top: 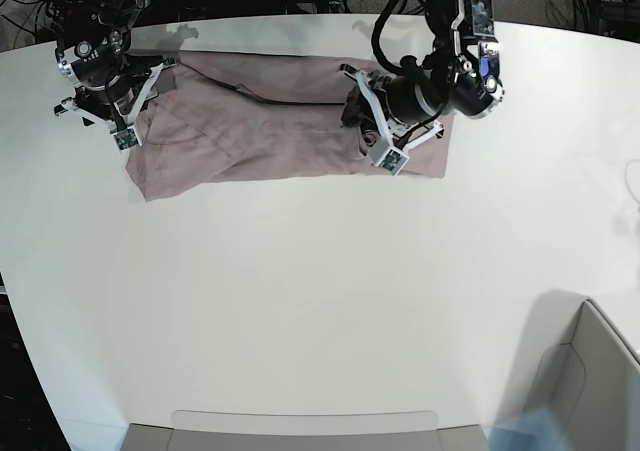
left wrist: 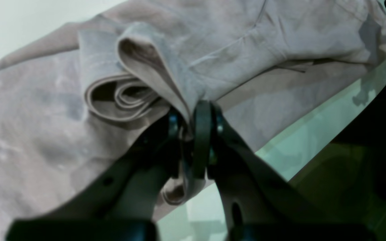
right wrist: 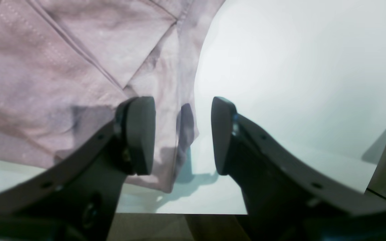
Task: Fold the T-shirt properly
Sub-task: 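Fold the strip end with the left gripper toward the right gripper, then grasp the other strip end with the right gripper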
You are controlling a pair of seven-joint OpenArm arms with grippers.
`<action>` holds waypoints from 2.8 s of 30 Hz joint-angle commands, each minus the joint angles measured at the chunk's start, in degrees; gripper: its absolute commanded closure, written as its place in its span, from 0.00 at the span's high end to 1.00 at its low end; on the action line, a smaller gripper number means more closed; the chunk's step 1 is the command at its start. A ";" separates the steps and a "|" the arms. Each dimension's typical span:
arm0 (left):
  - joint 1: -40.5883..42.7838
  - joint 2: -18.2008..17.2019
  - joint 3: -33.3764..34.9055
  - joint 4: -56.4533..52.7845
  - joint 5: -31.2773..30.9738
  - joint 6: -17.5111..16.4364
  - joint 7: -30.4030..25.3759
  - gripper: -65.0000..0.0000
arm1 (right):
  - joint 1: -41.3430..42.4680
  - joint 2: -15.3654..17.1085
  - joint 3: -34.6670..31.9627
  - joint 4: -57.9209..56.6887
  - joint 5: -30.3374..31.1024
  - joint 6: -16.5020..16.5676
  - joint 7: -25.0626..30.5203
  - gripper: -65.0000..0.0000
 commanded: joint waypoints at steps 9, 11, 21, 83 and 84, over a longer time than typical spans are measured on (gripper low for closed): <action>-0.57 0.72 0.18 1.01 -0.71 1.74 -0.73 0.00 | 0.29 -0.49 0.14 0.91 0.04 0.65 0.53 0.42; -0.31 0.72 0.09 1.01 -0.71 7.36 -0.73 0.08 | 0.20 -0.49 0.14 0.91 0.04 0.65 0.53 0.42; -2.42 0.63 2.55 2.41 -1.06 16.42 3.97 0.42 | 0.38 -0.49 0.05 0.91 0.04 0.65 0.53 0.42; -1.80 -4.38 -11.25 -9.98 -0.80 -3.80 3.97 0.00 | 19.19 4.00 15.52 -21.24 28.26 0.65 -18.07 0.50; -1.80 -4.47 -11.25 -9.98 -0.80 -3.80 3.97 0.00 | 19.10 4.00 15.61 -21.42 27.47 0.65 -18.07 0.50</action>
